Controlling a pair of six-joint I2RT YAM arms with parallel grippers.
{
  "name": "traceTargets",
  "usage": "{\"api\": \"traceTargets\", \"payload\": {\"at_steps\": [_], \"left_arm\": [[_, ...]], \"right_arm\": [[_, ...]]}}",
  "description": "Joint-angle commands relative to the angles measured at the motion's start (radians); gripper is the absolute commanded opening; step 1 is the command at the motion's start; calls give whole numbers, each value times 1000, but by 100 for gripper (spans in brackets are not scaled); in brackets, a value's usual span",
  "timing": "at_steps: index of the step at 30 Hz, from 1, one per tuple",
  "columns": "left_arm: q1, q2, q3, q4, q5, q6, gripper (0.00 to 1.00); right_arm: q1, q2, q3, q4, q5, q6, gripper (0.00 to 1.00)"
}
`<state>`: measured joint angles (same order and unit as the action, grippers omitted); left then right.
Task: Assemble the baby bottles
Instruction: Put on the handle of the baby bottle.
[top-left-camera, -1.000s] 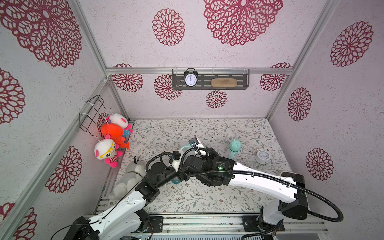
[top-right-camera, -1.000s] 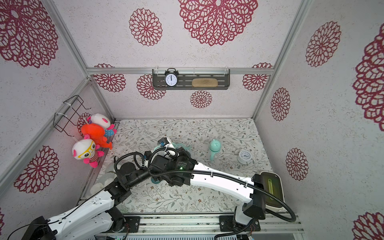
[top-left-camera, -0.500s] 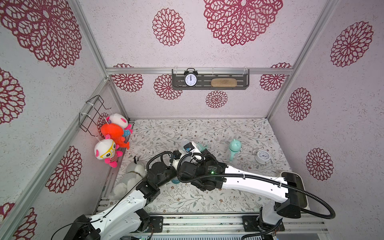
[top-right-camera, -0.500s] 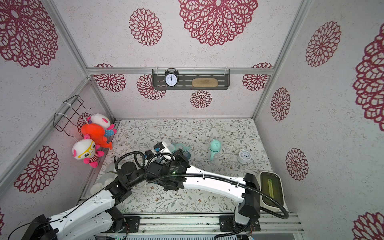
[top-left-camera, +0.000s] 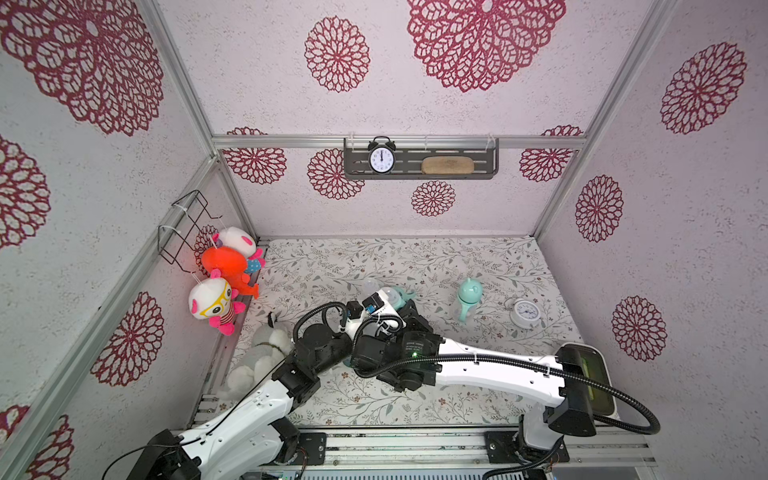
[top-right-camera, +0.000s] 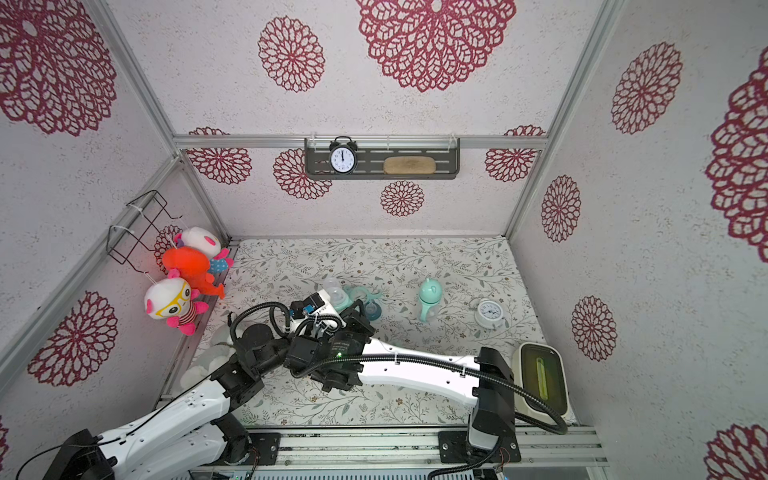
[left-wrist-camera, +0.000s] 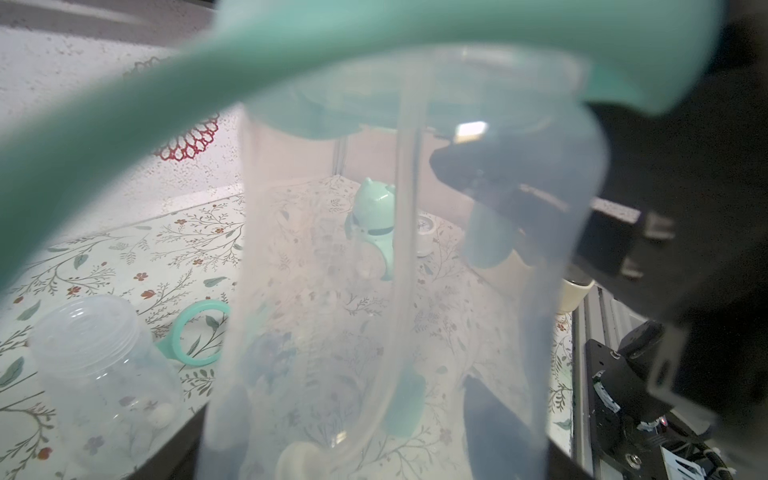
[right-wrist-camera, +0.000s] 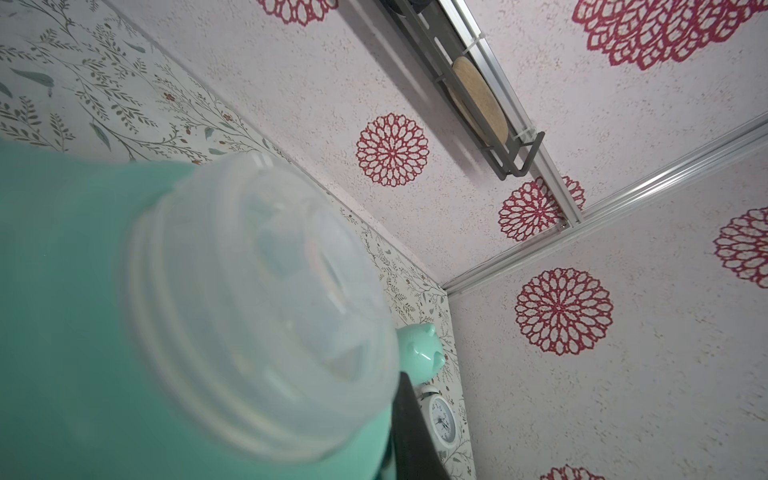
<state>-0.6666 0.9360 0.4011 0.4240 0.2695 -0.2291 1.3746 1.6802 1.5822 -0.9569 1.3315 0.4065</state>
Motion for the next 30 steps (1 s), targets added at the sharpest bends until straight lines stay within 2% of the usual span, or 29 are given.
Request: {"api": "traceTargets", "payload": {"at_steps": [1, 5, 10, 16, 19, 21, 24, 30], "left_arm": [[5, -8, 30, 67, 4, -2, 0], [5, -9, 30, 70, 11, 4, 0], [5, -7, 32, 73, 19, 5, 0], [5, -6, 35, 79, 23, 5, 0], [5, -12, 32, 82, 15, 9, 0], [6, -18, 27, 87, 4, 11, 0], [13, -30, 25, 77, -1, 19, 0], [47, -66, 20, 40, -20, 24, 0]], "right_arm": [[19, -105, -76, 146, -46, -120, 10], [21, -191, -159, 308, -86, -235, 18], [19, -193, -156, 326, -89, -284, 30], [17, -198, -162, 356, -113, -302, 36], [15, -214, -161, 353, -132, -292, 46], [7, -243, -164, 350, -182, -272, 55], [-9, -304, -183, 369, -271, -262, 62], [-58, -426, -218, 374, -499, -249, 70]]}}
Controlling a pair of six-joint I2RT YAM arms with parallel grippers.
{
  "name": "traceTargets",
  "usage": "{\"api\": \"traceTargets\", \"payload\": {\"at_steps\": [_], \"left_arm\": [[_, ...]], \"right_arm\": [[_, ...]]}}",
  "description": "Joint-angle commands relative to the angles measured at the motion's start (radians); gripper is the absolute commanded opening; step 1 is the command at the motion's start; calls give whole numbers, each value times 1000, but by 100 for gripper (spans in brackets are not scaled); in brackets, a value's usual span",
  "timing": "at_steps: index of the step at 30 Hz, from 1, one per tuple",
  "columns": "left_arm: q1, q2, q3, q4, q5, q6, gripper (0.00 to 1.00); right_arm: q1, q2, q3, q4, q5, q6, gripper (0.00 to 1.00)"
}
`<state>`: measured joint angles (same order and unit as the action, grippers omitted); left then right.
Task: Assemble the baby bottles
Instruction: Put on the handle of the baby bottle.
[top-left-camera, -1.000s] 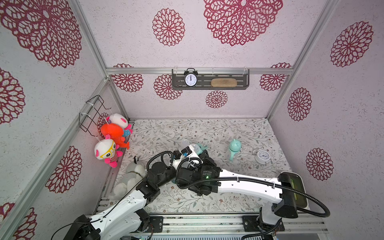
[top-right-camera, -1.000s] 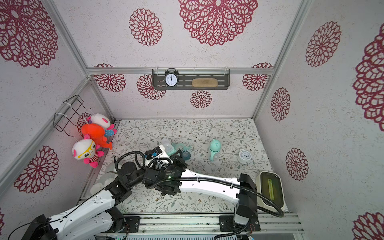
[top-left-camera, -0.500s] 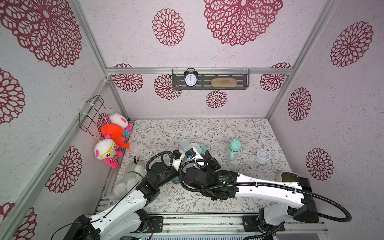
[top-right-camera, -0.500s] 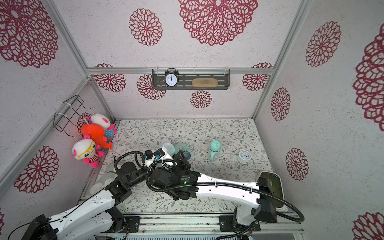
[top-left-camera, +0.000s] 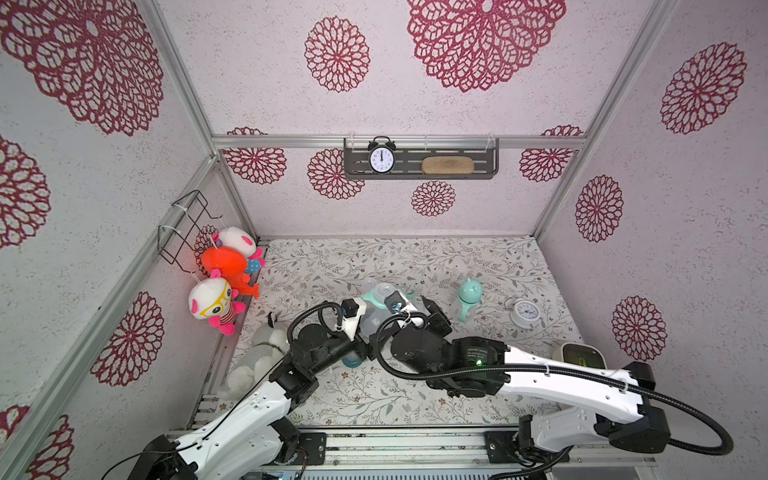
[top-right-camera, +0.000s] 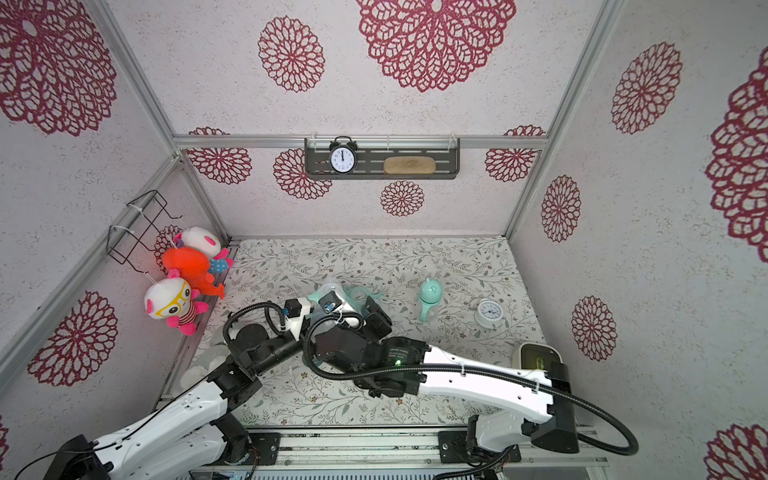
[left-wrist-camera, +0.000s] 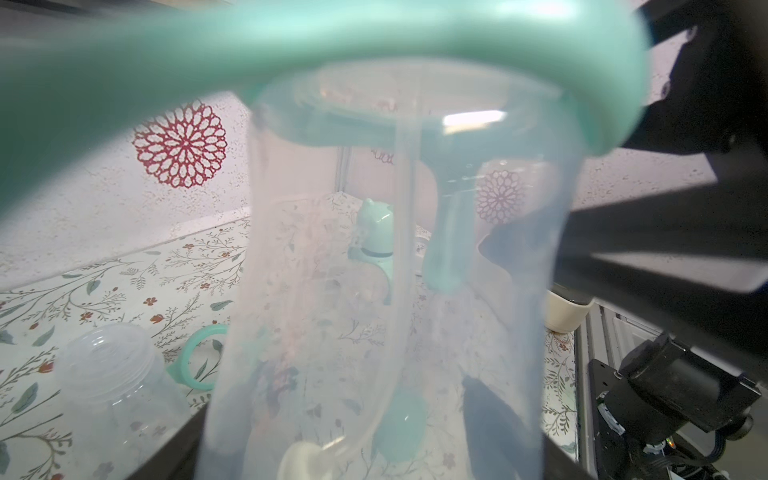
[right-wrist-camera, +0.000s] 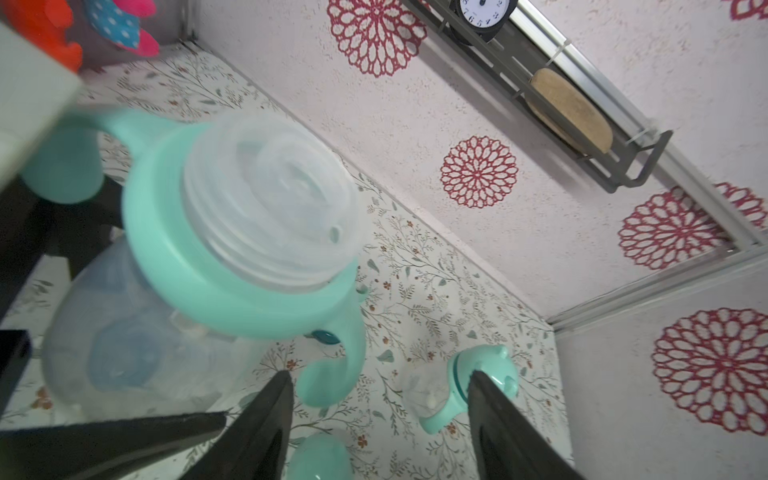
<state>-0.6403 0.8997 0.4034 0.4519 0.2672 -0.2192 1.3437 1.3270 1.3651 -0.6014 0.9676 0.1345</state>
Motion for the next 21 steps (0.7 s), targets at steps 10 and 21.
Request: {"api": "traceTargets", "payload": {"at_steps": [10, 21], "left_arm": [[95, -99, 12, -71, -90, 7, 0], [175, -201, 31, -226, -194, -28, 0]], "right_arm": [[-130, -205, -147, 75, -472, 83, 75], [-169, -110, -343, 281, -662, 121, 85]]}}
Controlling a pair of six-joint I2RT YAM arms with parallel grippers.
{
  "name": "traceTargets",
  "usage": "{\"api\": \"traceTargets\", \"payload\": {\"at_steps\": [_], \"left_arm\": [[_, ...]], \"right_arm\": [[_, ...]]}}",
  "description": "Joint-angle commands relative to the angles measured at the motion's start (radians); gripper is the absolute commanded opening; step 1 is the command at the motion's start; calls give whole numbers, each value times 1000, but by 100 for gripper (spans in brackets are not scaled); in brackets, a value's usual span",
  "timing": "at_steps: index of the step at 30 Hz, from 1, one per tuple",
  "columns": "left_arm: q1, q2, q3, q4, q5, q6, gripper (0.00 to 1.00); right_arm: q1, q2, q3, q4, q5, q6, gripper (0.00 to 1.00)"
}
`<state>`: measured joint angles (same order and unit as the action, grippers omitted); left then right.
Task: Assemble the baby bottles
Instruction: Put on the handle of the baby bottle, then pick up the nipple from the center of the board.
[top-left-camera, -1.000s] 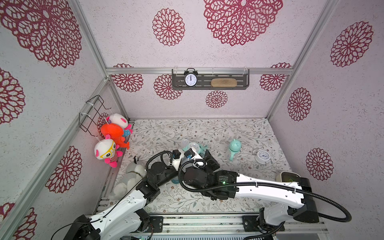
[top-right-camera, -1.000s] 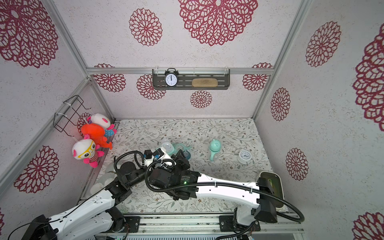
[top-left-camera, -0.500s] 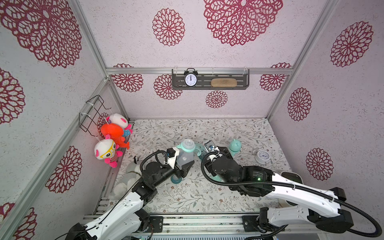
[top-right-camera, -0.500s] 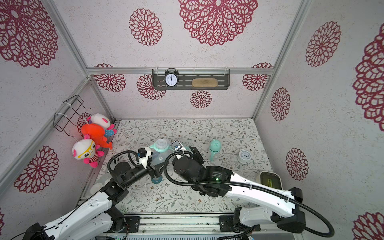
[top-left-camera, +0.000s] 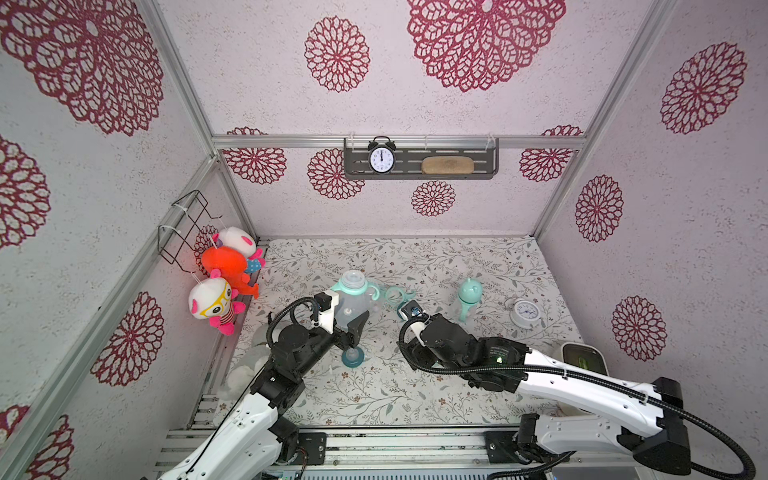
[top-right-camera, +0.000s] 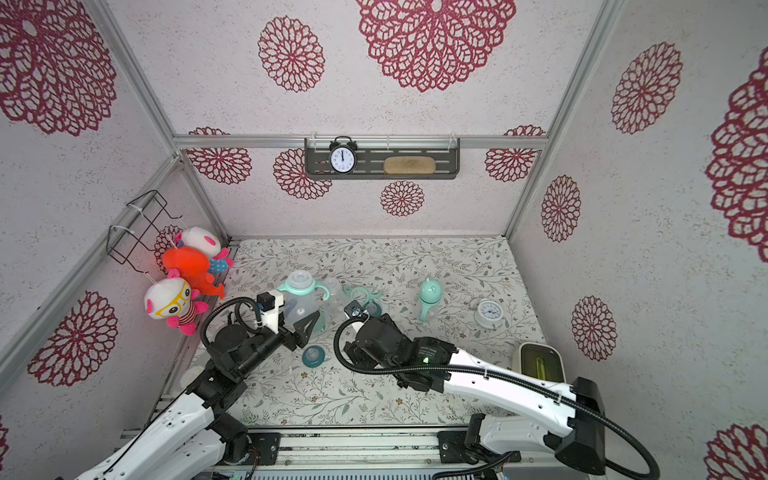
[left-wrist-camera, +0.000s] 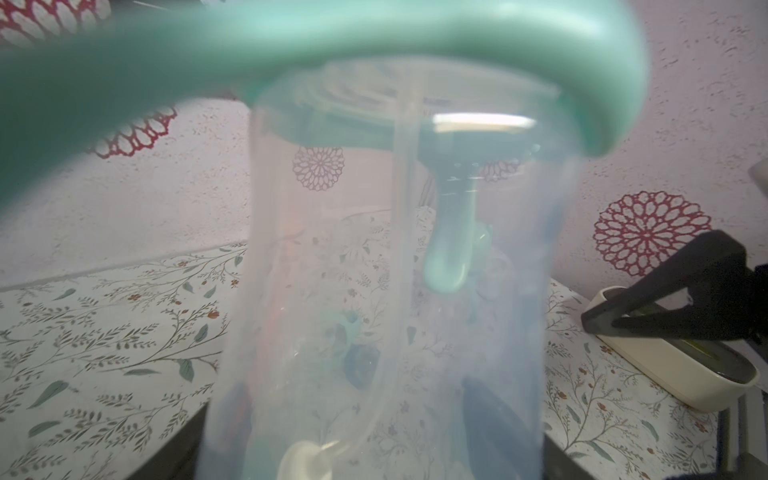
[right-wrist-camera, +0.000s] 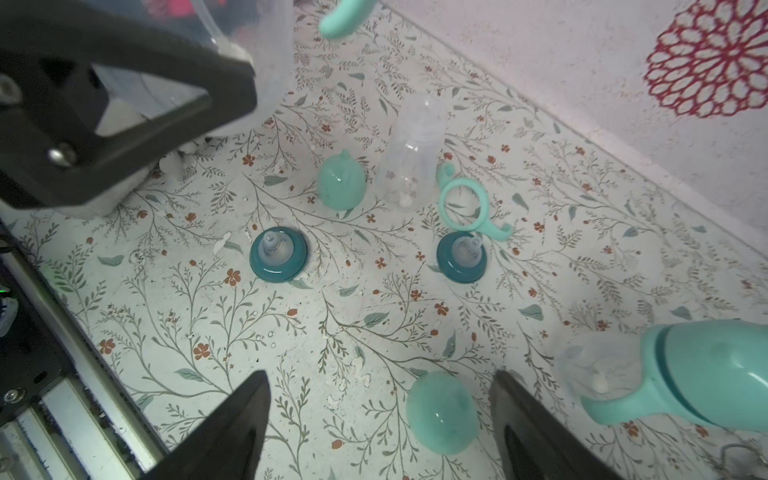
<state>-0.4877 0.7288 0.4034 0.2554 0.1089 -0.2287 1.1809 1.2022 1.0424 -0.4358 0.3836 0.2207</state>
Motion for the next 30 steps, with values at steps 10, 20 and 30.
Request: {"api": "traceTargets", "payload": {"at_steps": [10, 20, 30], "left_arm": [[87, -119, 60, -148, -108, -69, 0], [92, -197, 57, -187, -83, -116, 0], [92, -234, 55, -211, -38, -150, 0]], "right_arm": [[-24, 213, -150, 457, -230, 41, 92], [-27, 506, -45, 618, -302, 28, 93], [-24, 704, 93, 649, -308, 12, 92]]}}
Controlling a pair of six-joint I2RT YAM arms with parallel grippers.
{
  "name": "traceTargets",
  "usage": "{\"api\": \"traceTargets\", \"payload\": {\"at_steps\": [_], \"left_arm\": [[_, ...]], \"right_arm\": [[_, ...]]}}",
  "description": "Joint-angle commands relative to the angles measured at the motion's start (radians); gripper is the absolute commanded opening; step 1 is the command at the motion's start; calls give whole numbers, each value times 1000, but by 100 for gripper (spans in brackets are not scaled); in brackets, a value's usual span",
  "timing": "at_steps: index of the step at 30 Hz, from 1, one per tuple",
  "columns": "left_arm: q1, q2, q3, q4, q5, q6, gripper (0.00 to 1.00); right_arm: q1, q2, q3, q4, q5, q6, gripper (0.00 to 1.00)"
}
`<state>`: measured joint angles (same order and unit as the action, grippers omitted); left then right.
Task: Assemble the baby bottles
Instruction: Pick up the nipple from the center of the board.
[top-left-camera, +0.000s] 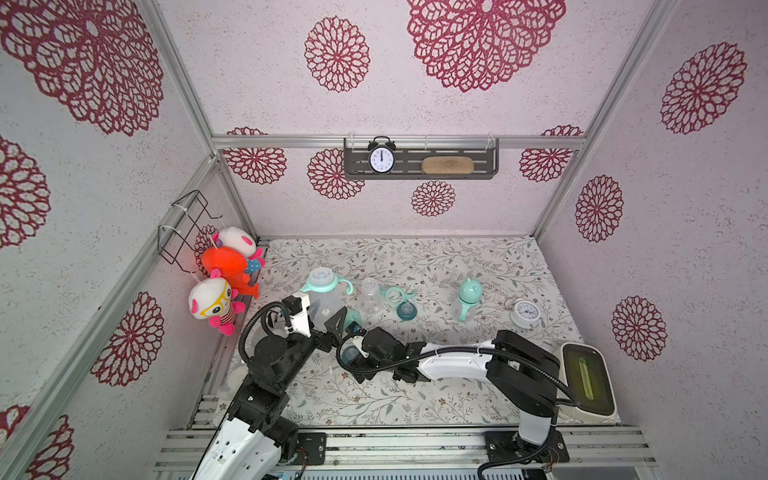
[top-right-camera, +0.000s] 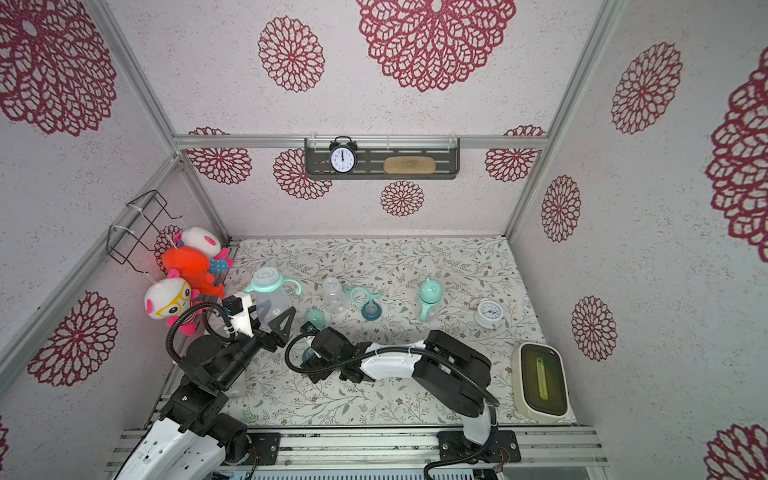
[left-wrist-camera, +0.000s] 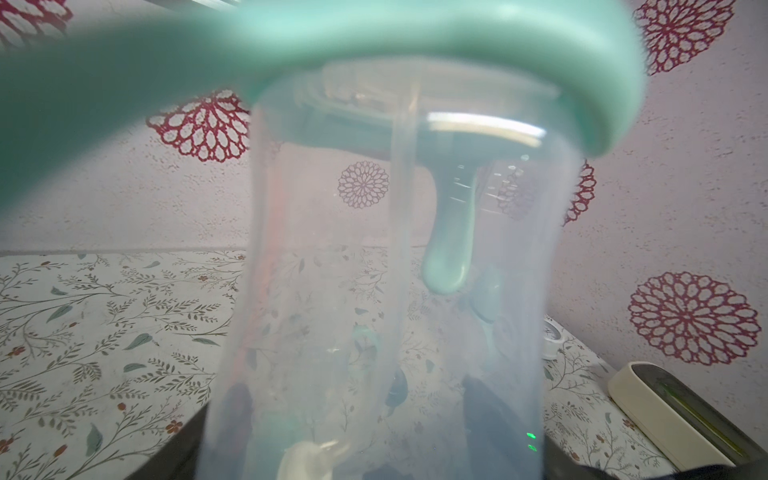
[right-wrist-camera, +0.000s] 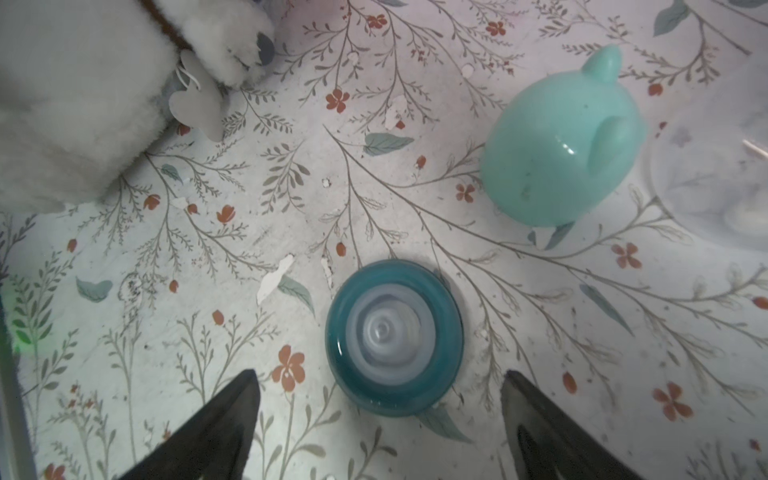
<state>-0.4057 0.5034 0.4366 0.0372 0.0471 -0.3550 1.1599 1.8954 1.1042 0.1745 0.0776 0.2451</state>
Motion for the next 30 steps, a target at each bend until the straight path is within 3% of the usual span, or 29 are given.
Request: {"api": "traceTargets", "payload": {"at_steps": [1, 15, 30], "left_arm": [[11, -9, 22, 6, 30, -25, 0], [11, -2, 26, 7, 80, -48, 0], [11, 12, 15, 18, 88, -47, 0]], "right_arm": [[-3, 24, 41, 35, 6, -16, 92], [-3, 144, 89, 36, 62, -7, 86], [-5, 151, 77, 9, 72, 29, 62]]}}
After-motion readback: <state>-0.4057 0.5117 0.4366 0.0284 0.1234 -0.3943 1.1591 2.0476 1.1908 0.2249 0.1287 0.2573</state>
